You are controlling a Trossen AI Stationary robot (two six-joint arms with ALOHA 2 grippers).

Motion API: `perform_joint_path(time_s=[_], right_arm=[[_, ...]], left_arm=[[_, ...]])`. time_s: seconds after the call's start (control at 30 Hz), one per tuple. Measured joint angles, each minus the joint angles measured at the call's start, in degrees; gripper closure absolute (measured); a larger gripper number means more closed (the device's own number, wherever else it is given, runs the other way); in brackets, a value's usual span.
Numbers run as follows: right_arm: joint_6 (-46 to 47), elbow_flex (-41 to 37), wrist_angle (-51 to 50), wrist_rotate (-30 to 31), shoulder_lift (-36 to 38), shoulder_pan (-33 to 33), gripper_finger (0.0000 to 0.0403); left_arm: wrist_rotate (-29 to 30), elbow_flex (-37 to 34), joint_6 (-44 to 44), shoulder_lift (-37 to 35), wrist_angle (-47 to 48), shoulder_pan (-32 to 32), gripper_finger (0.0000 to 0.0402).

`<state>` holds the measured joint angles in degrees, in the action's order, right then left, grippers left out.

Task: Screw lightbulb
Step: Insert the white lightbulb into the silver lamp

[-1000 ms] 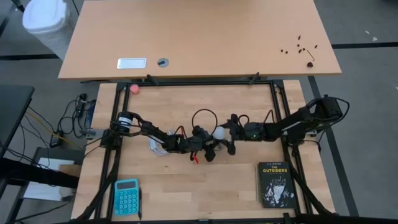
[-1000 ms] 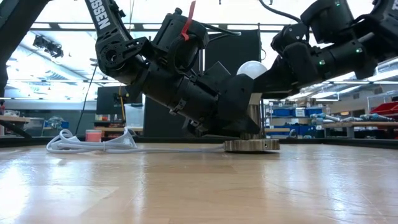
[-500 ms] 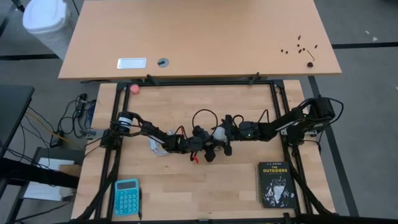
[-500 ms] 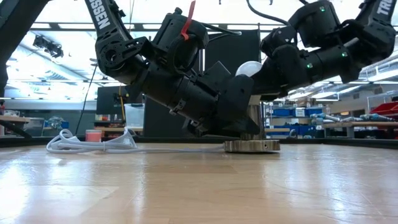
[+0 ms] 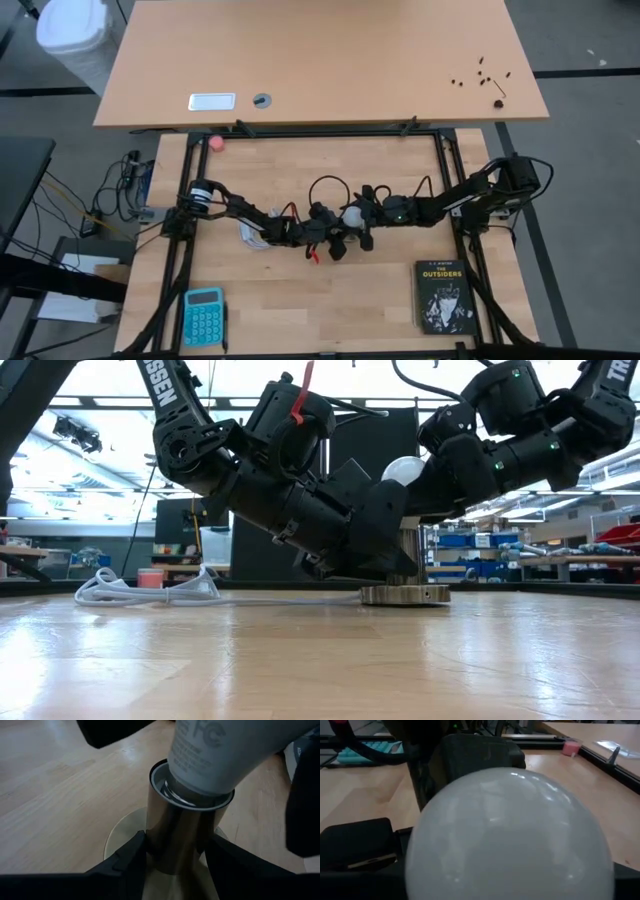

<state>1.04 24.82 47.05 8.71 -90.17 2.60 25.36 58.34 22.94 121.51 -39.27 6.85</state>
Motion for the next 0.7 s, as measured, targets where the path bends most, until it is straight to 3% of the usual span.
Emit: perform_joint_path(time_s=[0.43,0.7], right_arm=[[-0.29,0.00,-1.01,-1.42,0.00,-0.01,0.0220],[1.49,-0.03,-1.23,-2.32,0.00,-0.03,0.0234]], left_arm=[[-0.02,-0.02,0.02,0.00,0.07,0.02,0.0213],[-0.09,-0.02,0.02,0.00,0.12,0.04,0.0213]])
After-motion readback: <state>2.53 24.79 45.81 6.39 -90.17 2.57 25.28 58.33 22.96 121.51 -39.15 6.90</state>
